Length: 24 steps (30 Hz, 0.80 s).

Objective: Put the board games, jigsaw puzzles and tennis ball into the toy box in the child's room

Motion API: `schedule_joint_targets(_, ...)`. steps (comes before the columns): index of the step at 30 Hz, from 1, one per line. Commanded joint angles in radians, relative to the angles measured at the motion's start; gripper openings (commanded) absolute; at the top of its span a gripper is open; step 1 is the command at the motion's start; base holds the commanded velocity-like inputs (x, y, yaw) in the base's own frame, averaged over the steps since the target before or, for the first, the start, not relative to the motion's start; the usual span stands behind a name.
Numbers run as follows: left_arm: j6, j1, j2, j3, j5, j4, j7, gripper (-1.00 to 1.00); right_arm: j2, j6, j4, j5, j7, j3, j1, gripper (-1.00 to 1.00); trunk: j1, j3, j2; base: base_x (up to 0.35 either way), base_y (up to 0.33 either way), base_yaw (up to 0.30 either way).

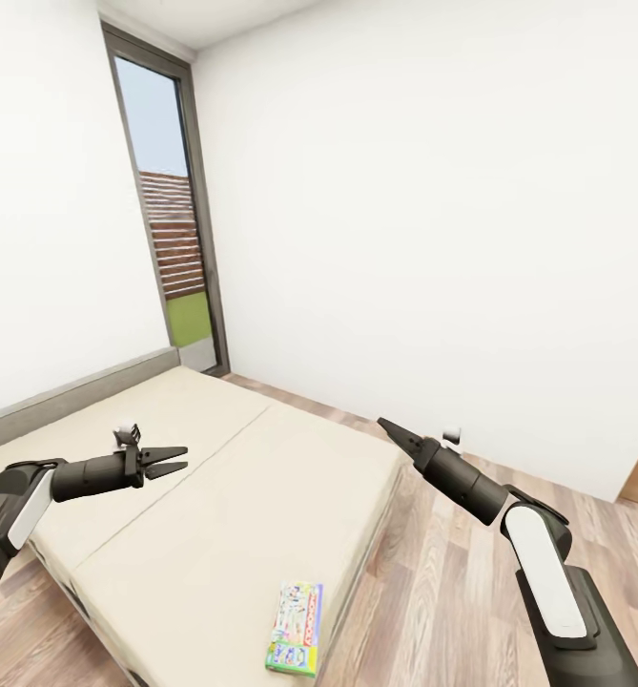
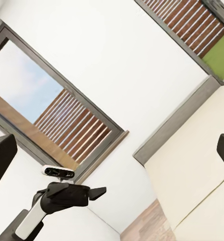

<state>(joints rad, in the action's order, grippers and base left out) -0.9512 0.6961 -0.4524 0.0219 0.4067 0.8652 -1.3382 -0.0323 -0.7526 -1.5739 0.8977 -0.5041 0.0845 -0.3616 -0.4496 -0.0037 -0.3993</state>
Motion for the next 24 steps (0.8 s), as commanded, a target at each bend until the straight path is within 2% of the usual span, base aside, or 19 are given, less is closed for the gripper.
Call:
schedule_joint_targets(1,-0.009,0.0,0.0,0.0,0.003,0.0,-0.001,1.0,0.0,-0.007,0.0,0.002,-0.001,0.001,0.0,1.0,0.0,0.0,-0.001,0.008,-0.022,0.084)
schedule_joint_targets(9,-0.009,0.0,0.0,0.0,0.003,0.0,-0.001,1.0,0.0,-0.007,0.0,0.002,-0.001,0.001,0.0,1.0,0.0,0.0,-0.001,0.002,-0.026,0.164)
schedule_joint_targets(16,-0.009,0.0,0.0,0.0,0.003,0.0,-0.002,1.0,0.0,-0.007,0.0,0.004,-0.004,0.001,0.0,1.0,0.0,0.0,-0.001,0.0,-0.186,0.027)
schedule_joint_targets(24,-0.009,0.0,0.0,0.0,0.003,0.0,-0.001,1.0,0.0,-0.007,0.0,0.004,-0.005,0.001,0.0,1.0,0.0,0.0,-0.001,0.0,-0.042,0.002)
